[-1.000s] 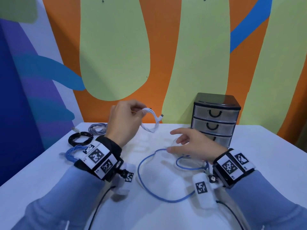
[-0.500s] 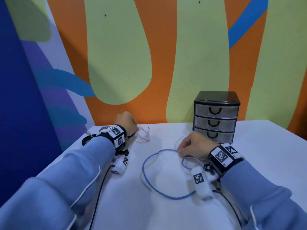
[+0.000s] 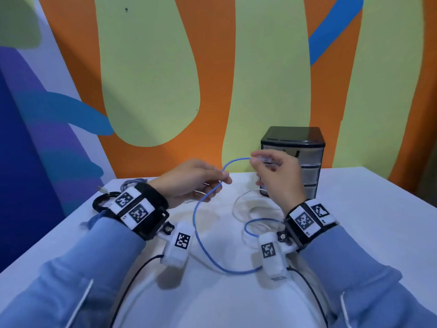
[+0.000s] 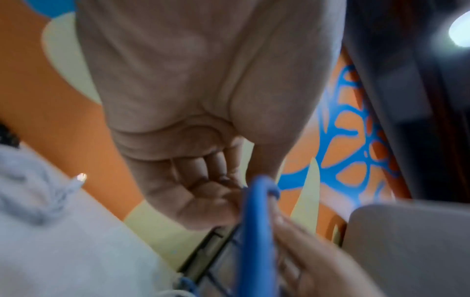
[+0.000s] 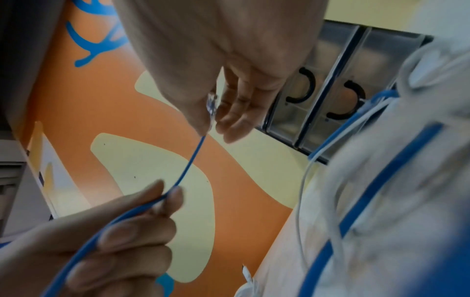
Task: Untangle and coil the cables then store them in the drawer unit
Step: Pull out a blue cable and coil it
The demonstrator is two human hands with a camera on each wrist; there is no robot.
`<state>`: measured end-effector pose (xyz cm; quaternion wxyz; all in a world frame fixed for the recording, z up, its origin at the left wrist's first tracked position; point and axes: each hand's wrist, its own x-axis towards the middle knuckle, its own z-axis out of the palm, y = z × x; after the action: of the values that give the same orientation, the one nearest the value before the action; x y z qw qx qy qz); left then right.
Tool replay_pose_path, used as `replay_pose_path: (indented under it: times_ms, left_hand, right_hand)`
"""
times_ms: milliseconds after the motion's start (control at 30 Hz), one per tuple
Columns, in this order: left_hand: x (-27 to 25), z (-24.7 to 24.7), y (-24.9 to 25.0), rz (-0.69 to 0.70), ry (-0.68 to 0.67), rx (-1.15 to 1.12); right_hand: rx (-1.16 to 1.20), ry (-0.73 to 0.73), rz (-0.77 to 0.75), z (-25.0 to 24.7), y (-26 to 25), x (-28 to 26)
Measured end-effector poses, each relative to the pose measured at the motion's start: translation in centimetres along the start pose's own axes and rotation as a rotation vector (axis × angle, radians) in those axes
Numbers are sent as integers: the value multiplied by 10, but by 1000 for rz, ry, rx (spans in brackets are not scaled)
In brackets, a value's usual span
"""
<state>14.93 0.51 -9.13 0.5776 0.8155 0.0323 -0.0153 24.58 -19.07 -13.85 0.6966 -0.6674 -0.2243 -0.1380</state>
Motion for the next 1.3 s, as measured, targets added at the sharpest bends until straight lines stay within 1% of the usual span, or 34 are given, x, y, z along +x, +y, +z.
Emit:
replay_pose_path:
  times_ms: [67,100,133,167,233,300,367,400,433,467,500,533,567,667,700,733,800,867,933,967,1000,1100,1133,1167,1200,1233,1267,1300]
  left_hand:
    - [0,-11,-3,45,-43,-287]
    - [0,-16,-2,75,-74,-450]
    - [1,-20,-3,118,-85,-597]
    - [3,-23,-4,163,-64,-716]
    - [7,-26,-6,232,25,-884]
    - [8,-27,-6,282,58,-1008]
    - [8,-26,-4,341,67,-1098]
    - [7,-28,-3,373,95,-1121]
    - [6,-30,-2,401,139,-1128]
    - [5,-33,-2,423,195,-1123]
    - [4,-38,-2,436,258,-1108]
    - [3,-45,-4,433,327,-1086]
    - [1,-51,-7,414,398,-1059]
    - [-6,-68,-15,348,604,-956]
    - [-7,-71,-16,336,660,-896]
    - [-9,-72,-17,323,702,-814]
    - [-9,-70,-17,284,739,-603]
    - [-6,-66,-19,247,763,-353]
    - [-4,-62,-22,229,815,-99]
    - [-4,-60,-23,233,820,6]
    - [-4,-58,-24,239,796,97]
    - [-6,-45,-24,232,619,368]
    - [-5,-40,-24,216,591,462]
    - [-3,-35,-24,218,597,567]
    - [-3,-30,-22,252,619,645]
    - [-4,-24,-19,321,630,656]
    - [-7,-16,-15,405,607,607]
    - [-10,-8,-10,474,537,508]
  right_hand:
    - [45,57,0,-4,-4,1]
    - [43,59,1,-5,-7,0]
    - [39,31,7,-5,-10,-1]
    - [50,-34,22,-3,-13,-3]
    - [120,-246,94,4,-19,-10]
    - [106,-536,193,15,-21,-21]
    - [-36,-852,264,24,-20,-32]
    - [-133,-995,278,26,-18,-37]
    - [-230,-1106,273,24,-17,-39]
    - [-312,-1161,253,20,-18,-38]
    - [-371,-1144,230,14,-20,-35]
    - [-415,-1064,205,7,-25,-30]
    - [-443,-924,168,-1,-29,-23]
    - [-395,-370,-19,-24,-31,1]
    - [-401,-223,-86,-30,-28,7]
    - [-431,-111,-130,-35,-25,11]
    - [-467,51,-180,-42,-22,16]
    - [-478,157,-232,-46,-22,17]
    - [-539,187,-320,-48,-20,20]
    - [-572,174,-356,-48,-19,20]
    - [-573,150,-372,-46,-18,20]
    - [-463,52,-319,-41,-19,18]
    - [-439,25,-298,-39,-19,16]
    - [-433,1,-291,-36,-18,14]
    - [-429,-21,-294,-34,-18,13]
    - [-428,-42,-304,-32,-18,12]
    - [-427,-66,-319,-30,-17,10]
    - [-429,-94,-337,-28,-17,9]
